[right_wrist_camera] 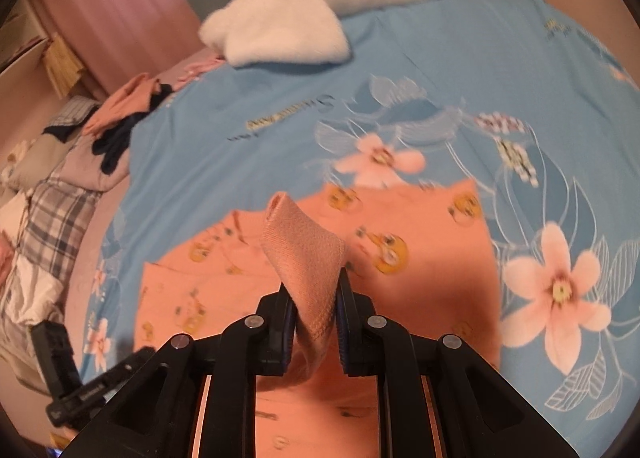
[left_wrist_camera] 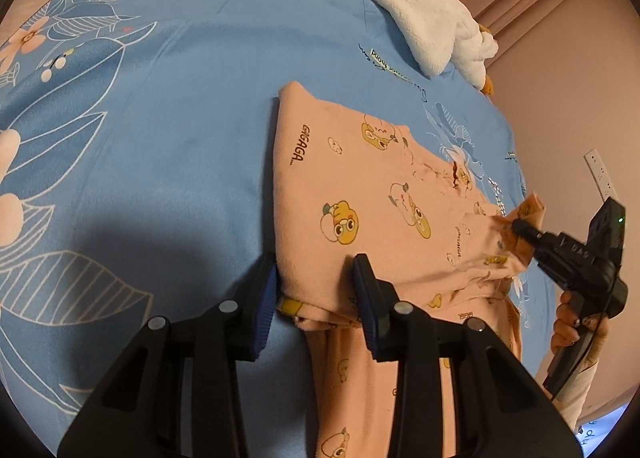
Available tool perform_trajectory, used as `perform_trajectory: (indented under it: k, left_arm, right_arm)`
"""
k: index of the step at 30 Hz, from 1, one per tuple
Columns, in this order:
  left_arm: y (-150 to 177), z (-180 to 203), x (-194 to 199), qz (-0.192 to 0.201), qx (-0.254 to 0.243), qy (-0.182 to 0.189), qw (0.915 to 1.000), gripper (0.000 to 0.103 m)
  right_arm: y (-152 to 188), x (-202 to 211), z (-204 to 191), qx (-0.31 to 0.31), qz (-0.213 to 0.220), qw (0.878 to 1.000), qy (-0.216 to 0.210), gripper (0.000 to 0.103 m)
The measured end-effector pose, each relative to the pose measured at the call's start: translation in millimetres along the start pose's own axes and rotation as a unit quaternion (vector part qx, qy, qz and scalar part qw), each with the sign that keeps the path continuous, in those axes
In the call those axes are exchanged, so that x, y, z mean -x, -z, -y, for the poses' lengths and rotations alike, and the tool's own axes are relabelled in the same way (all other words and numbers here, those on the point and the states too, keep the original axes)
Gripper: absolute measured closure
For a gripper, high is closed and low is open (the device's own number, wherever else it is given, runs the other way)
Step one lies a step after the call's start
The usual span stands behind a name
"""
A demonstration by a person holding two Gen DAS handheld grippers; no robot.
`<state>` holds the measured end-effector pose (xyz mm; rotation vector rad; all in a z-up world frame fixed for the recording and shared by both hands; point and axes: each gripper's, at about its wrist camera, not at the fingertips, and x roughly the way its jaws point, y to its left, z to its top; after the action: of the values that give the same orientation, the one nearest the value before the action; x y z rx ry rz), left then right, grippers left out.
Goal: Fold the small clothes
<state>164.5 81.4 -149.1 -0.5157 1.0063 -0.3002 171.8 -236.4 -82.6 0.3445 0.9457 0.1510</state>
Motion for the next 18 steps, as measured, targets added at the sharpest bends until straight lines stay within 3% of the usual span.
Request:
perform_trajectory:
  k: [5,12,18]
  left_arm:
    - [3,1,0,0.002,-0.008,-0.005,1.0,0.068]
    - [3,2,0,0.001,-0.007,-0.005,1.0,0.068]
    - [4,4,0,0.001,-0.015,-0.01,0.9998,0.068]
  right_arm:
    - [7,8,15,-0.01,0.004,0.999,0.037,0.07]
    - [11,32,39,-0.057,0.025,0.997,0.042,0.043]
    - [15,28,41,-0.08,0.007,0.997,0.024,0.041]
